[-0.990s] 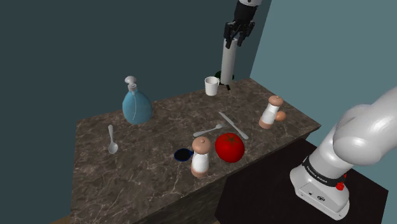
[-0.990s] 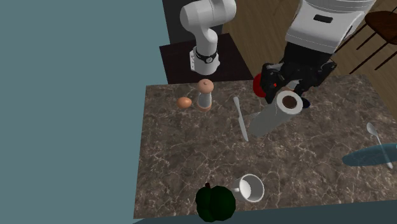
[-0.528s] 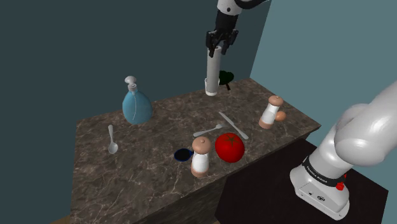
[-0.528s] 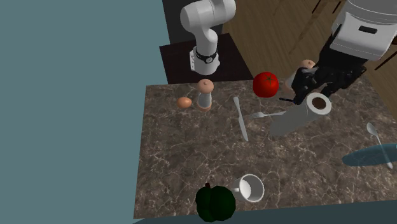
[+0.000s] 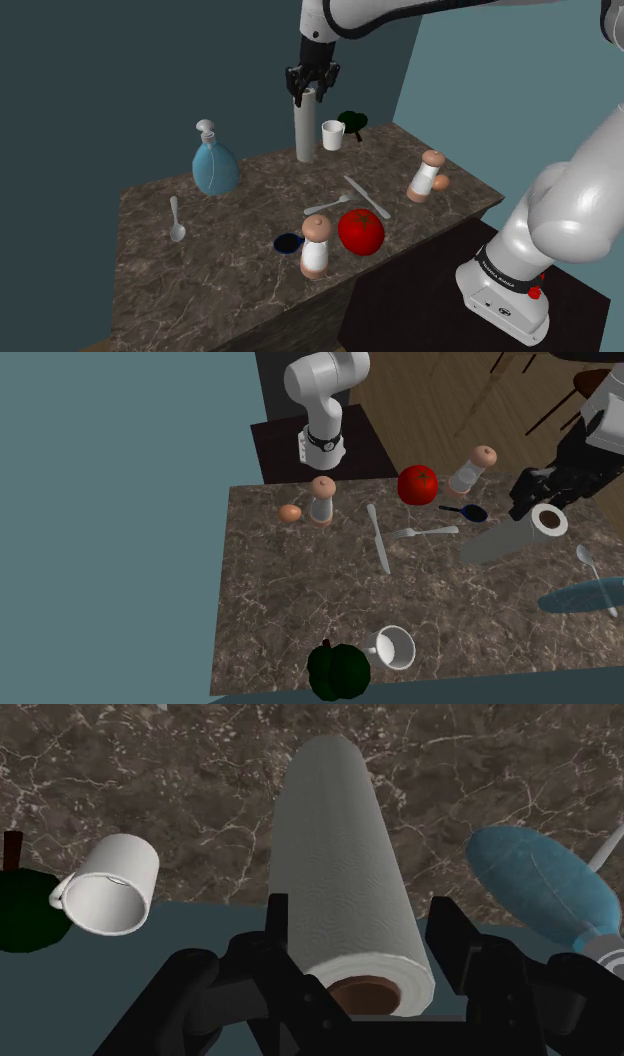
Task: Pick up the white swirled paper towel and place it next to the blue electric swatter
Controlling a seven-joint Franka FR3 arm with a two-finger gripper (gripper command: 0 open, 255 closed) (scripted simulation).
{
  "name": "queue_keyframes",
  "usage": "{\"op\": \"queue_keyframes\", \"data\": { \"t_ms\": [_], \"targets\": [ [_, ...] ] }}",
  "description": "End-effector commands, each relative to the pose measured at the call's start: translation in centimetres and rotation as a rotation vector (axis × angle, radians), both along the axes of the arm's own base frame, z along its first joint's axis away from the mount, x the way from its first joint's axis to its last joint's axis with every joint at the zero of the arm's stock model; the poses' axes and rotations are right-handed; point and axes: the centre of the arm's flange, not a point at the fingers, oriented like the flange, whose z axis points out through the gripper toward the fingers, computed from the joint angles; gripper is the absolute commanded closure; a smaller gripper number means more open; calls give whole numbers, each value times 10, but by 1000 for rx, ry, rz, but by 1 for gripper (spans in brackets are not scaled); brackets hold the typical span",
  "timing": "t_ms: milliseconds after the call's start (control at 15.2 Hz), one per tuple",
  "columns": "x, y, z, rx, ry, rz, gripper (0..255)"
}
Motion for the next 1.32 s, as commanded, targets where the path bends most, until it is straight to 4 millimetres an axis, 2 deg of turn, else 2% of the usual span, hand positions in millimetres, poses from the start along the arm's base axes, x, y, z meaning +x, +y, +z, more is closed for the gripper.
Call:
{"op": "queue_keyframes", "data": {
  "t_ms": [0,924,1254],
  "targets": [
    [4,25,-6,0,0,-1,255],
    [35,201,-55,0,0,-1,255],
    [36,205,-77,0,0,-1,255]
  ]
}}
